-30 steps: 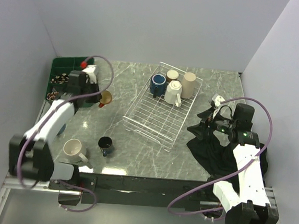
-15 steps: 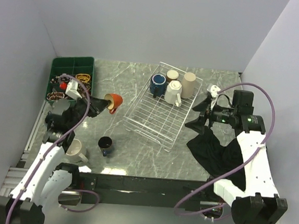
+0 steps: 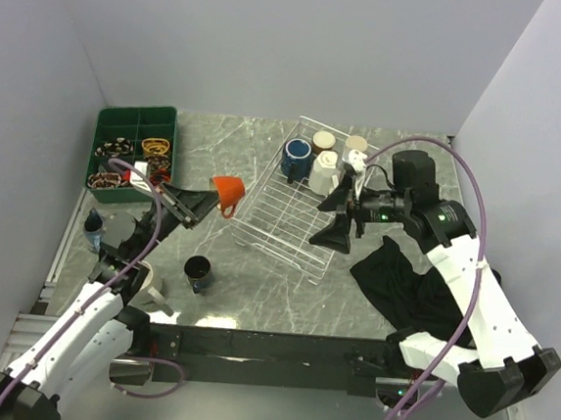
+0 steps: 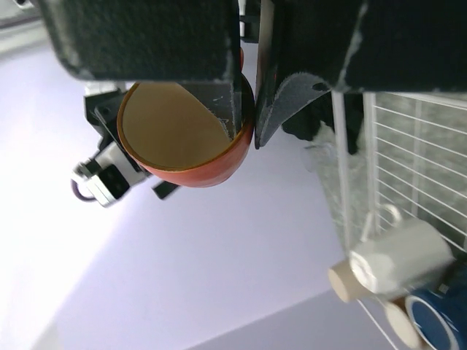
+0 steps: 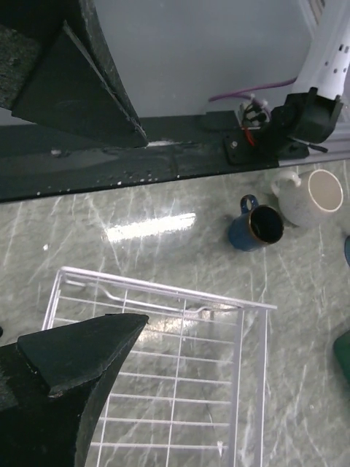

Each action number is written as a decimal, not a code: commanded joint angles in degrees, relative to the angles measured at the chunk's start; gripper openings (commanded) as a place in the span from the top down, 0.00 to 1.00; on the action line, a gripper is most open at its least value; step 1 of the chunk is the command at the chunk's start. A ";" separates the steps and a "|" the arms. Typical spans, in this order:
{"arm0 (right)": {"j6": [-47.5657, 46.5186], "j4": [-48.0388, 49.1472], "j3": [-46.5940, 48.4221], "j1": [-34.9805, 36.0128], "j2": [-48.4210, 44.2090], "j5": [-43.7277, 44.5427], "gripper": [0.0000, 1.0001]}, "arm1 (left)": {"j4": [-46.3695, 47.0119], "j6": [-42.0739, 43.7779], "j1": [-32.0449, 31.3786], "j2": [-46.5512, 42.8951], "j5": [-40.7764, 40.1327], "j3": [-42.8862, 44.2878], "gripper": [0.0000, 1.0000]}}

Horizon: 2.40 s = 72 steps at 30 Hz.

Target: Load the cups into the dish rack

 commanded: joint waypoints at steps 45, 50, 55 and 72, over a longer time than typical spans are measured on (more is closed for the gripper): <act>72.22 63.75 -18.53 -4.75 2.74 -11.89 0.65 | 45.06 -12.79 -34.18 39.60 -27.08 11.89 0.99; 74.15 66.30 -19.67 -5.89 1.95 -12.07 0.79 | 46.38 -12.87 -34.97 42.41 -25.77 12.86 0.99; 75.65 68.49 -20.11 -6.42 1.60 -12.94 1.00 | 48.84 -13.49 -35.50 45.49 -24.09 13.91 0.99; 71.79 65.36 -21.79 -13.80 -2.09 -13.56 1.00 | 39.72 -7.17 -35.50 39.00 -23.82 10.14 0.30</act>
